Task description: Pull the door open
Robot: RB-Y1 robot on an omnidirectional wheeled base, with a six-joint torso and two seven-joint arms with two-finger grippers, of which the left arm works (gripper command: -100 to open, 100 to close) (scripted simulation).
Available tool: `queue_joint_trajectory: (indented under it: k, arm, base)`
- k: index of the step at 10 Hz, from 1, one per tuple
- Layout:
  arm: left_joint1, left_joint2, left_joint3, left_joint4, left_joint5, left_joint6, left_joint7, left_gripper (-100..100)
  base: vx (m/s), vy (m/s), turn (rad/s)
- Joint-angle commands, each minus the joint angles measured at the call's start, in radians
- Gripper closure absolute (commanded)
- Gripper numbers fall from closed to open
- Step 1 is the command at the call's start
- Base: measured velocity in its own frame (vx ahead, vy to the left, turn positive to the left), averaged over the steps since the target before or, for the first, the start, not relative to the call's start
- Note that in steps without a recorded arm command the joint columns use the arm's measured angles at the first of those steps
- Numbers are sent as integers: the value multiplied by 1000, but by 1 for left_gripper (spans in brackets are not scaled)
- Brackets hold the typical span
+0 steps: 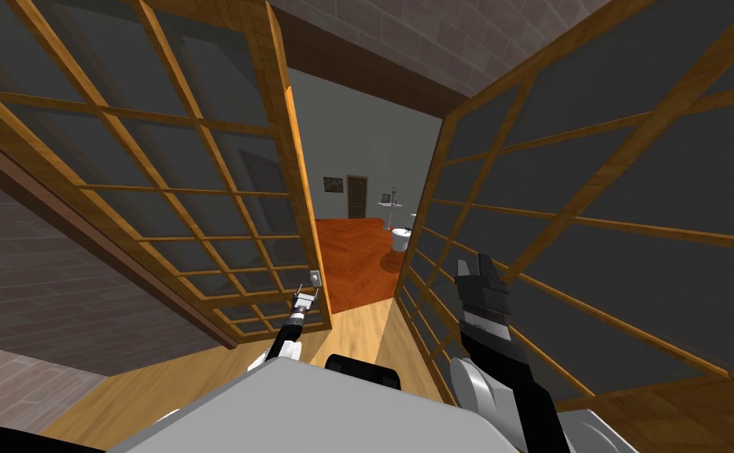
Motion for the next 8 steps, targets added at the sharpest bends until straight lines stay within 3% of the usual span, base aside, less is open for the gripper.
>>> queue_joint_trajectory:
  k: [1, 2, 4, 5, 7, 8]
  arm:
    - [-6, -4, -9, 1, 25, 1, 50, -100]
    - [-6, -4, -9, 1, 25, 1, 56, -100]
    - [-12, -12, -25, -2, 66, 6, 123, -100]
    - [-12, -12, -25, -2, 66, 6, 137, -100]
    - [-18, -18, -39, -5, 103, 10, 202, -100]
    - [-18, -18, -39, -5, 103, 10, 215, -100]
  base:
    - [-53, 21, -36]
    - [-43, 17, -30]
    - [-76, 22, -65]
    - [-66, 20, -20]
    - [-72, 18, -55]
    - [-64, 20, -19]
